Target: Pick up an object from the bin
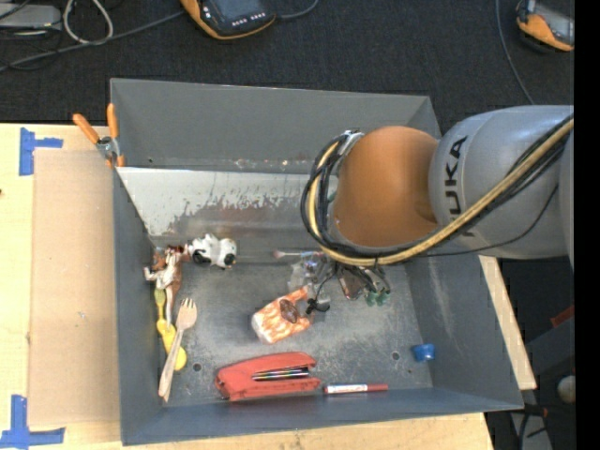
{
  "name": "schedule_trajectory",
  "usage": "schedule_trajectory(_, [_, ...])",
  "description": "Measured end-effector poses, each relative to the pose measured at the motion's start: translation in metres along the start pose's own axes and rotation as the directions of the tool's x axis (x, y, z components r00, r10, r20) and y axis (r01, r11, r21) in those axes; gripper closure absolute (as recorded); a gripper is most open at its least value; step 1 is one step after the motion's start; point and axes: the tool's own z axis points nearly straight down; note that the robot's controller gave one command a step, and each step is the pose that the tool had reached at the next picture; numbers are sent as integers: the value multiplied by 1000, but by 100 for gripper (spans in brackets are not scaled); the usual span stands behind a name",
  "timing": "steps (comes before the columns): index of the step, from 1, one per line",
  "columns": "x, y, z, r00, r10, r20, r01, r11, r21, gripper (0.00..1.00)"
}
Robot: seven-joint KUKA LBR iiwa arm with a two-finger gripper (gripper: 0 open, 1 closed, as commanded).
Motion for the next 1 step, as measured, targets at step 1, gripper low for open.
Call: schedule_trajectory(1, [4, -5, -68, 1000, 15, -5, -15, 1000, -1, 100])
